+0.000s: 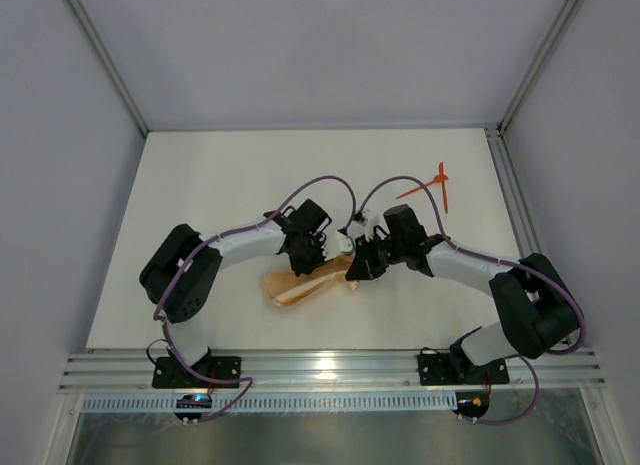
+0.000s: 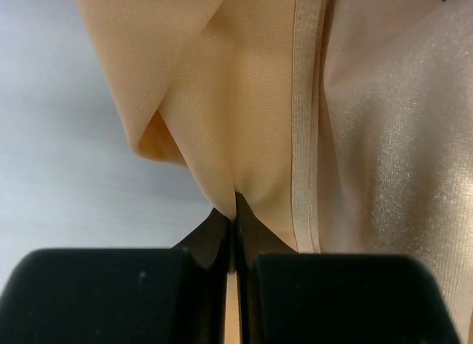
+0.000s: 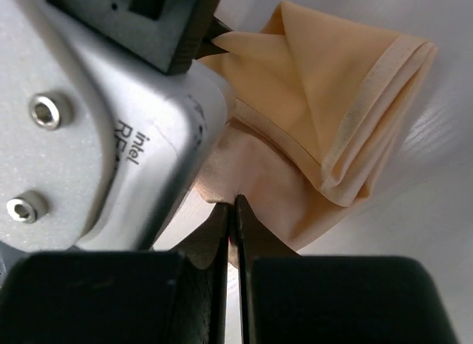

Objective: Fold the napkin into a case and place the utensils inside
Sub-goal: Fold the 2/3-rectangle-folded napkin at the center of the board.

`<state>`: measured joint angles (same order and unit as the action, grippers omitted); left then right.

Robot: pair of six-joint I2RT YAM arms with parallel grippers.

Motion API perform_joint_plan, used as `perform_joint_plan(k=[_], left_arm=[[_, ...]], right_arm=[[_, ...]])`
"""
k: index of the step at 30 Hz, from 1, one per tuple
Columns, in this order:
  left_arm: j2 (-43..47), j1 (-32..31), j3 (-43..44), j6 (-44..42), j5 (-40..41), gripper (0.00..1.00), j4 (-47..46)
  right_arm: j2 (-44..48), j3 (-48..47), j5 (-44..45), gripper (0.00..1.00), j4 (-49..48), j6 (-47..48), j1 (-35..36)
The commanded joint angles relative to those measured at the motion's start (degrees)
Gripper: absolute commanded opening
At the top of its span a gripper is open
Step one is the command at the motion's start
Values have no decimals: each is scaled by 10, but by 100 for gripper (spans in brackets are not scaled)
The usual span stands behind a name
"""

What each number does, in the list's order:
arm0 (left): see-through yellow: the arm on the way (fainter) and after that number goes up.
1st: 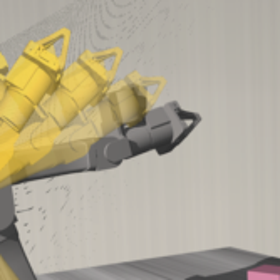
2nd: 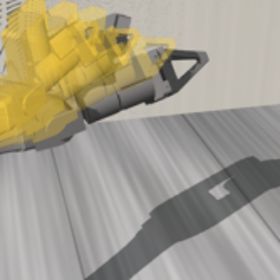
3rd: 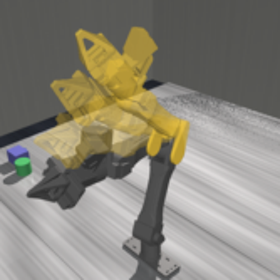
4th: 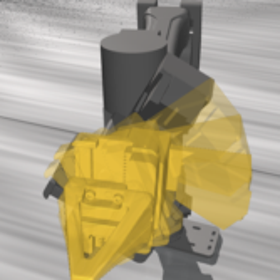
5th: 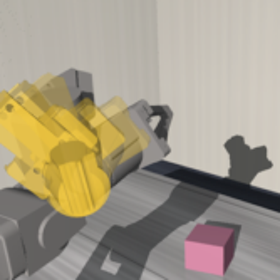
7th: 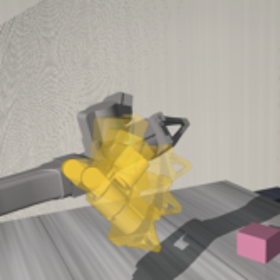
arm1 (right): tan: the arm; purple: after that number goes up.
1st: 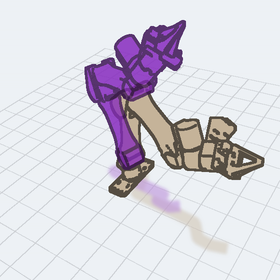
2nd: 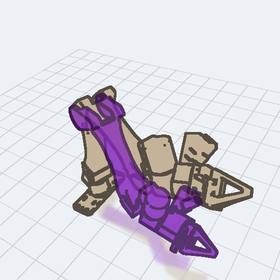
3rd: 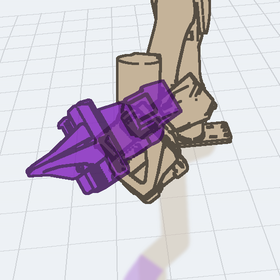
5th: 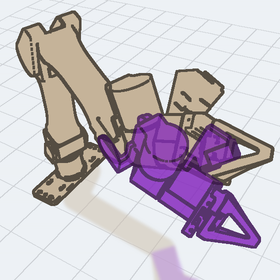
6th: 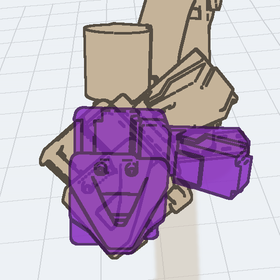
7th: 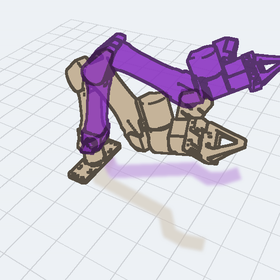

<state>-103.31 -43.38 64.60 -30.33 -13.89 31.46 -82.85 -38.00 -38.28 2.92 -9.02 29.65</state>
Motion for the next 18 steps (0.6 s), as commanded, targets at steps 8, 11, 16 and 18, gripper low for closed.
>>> perform_joint_plan(k=[8,11,16,18], left_arm=[[1,-26,-4,-47,-35,0,54],[-4,-25,-1,-47,-30,0,49],[-4,-25,0,-45,-31,0,40],[-1,-25,-1,-42,-25,0,36]], right_arm=[[-55,-58,45,3,-79,-76,-2],[-85,-79,35,3,-80,-104,-1],[-128,-103,34,3,-67,-114,-1],[-136,-101,35,3,-64,-117,-1]])
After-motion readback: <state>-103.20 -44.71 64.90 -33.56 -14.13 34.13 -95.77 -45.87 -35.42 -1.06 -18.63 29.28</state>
